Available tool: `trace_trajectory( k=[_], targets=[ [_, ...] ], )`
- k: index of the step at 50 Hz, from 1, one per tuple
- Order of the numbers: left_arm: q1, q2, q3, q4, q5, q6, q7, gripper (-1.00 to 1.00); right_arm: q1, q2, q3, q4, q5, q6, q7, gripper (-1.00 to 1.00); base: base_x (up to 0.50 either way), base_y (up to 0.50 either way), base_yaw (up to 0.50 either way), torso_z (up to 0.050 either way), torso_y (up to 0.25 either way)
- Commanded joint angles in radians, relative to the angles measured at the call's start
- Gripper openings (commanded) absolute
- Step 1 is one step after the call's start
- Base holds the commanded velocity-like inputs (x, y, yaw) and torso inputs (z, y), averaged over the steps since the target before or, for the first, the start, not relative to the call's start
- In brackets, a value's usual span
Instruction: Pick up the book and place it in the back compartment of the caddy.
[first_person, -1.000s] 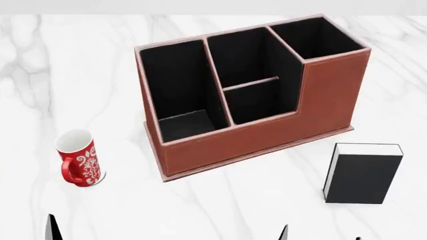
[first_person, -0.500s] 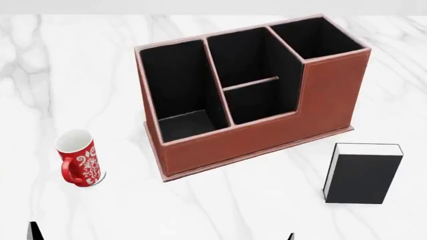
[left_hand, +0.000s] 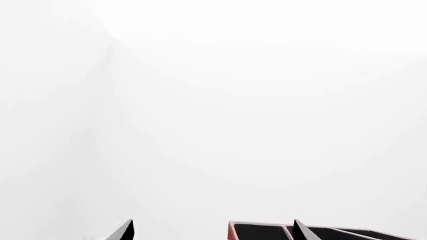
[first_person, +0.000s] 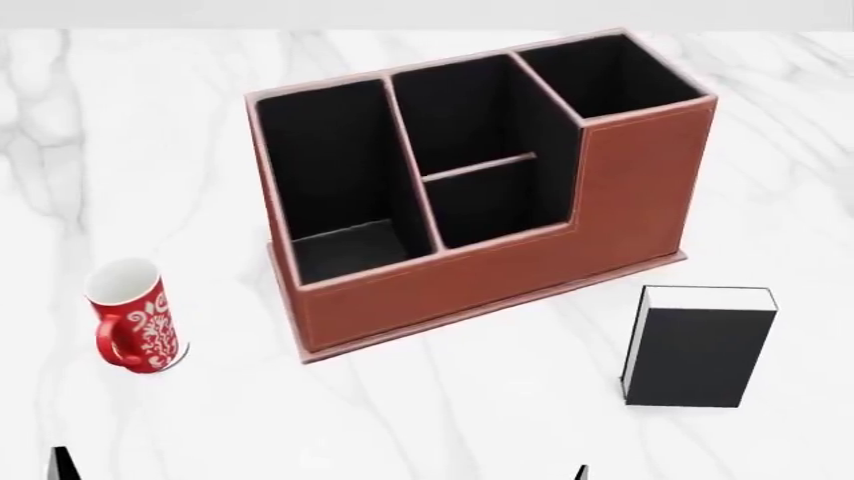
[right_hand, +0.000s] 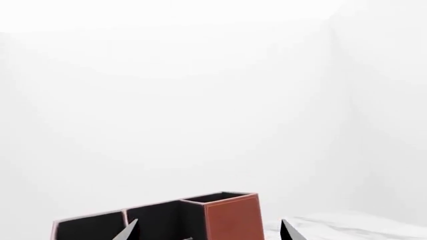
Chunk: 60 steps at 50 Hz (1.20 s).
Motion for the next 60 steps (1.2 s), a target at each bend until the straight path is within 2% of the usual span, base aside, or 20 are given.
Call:
trace_trajectory(
  k=[1,60],
  targets=[
    [-0.005,-0.007,0.008,-0.006,0.004,-0.002,-0.012,1.0,0.003,0.01,-0.011,0.002,0.003,0.001,0.011,1.0,0.0,-0.08,0.0,0.0,0.0],
    [-0.016,-0.038,0.038,-0.023,0.009,0.011,-0.061,1.0,0.014,0.047,-0.046,0.007,0.034,0.007,0.057,1.0,0.0,-0.12,0.0,0.0,0.0]
  ],
)
